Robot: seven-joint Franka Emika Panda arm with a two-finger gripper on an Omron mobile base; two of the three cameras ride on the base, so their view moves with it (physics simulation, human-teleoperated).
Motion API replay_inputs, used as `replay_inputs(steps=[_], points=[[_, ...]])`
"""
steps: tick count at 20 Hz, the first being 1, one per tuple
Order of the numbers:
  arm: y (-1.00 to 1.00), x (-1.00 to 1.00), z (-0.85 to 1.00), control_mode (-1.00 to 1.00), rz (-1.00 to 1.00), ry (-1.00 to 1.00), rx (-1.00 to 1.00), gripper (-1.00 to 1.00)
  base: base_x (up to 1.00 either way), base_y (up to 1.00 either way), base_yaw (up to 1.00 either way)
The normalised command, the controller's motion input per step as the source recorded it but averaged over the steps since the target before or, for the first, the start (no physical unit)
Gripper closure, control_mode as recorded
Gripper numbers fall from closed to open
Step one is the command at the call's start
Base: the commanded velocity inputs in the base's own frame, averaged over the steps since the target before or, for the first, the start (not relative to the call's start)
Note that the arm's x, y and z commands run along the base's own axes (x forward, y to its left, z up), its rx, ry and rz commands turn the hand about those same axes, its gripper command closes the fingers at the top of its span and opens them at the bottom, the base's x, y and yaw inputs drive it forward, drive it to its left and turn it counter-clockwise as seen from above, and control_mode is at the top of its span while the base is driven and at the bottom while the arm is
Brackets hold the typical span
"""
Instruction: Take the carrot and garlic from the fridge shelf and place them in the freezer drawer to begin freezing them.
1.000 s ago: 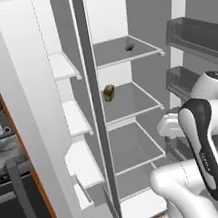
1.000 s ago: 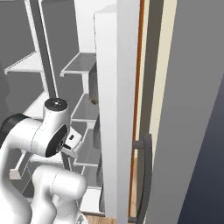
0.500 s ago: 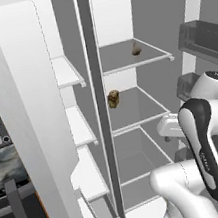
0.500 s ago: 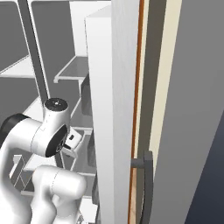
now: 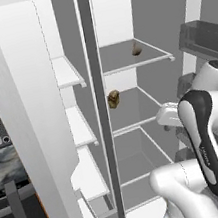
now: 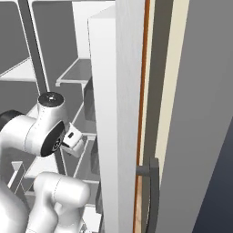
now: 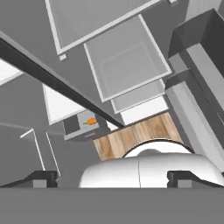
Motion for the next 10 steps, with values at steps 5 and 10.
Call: replay_inputs(steps=[5,10], points=[[0.00,0.45,0.98,-1.00,-0.29,-0.01,-0.06,-1.00,0.00,0.00,0.00],[-0.01,0.27,0.59,-1.00,-0.24,0.00,-0.03,-1.00,0.00,0.00,0.00]])
